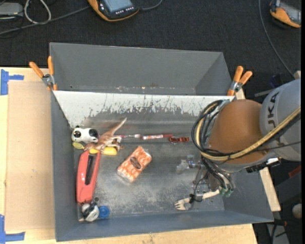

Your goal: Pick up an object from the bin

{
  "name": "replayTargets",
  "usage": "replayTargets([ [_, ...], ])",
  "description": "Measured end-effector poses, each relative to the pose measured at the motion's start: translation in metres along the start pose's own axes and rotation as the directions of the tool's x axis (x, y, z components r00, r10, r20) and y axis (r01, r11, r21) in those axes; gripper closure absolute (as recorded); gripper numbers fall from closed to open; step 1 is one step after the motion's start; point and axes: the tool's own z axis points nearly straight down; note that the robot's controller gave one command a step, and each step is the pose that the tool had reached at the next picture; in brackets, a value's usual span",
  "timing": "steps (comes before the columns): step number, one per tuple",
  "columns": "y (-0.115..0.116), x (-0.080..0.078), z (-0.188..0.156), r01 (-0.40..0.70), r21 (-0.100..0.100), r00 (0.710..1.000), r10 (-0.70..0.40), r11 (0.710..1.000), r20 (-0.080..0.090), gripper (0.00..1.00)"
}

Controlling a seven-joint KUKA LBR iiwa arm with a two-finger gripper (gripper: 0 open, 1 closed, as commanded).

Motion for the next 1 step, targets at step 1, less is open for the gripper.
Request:
replayTargets([
  [1,0.0000,-0.0019,-0.0039,0.001,0.000,1.000,-0.001,1.000,0.008,0.00],
])
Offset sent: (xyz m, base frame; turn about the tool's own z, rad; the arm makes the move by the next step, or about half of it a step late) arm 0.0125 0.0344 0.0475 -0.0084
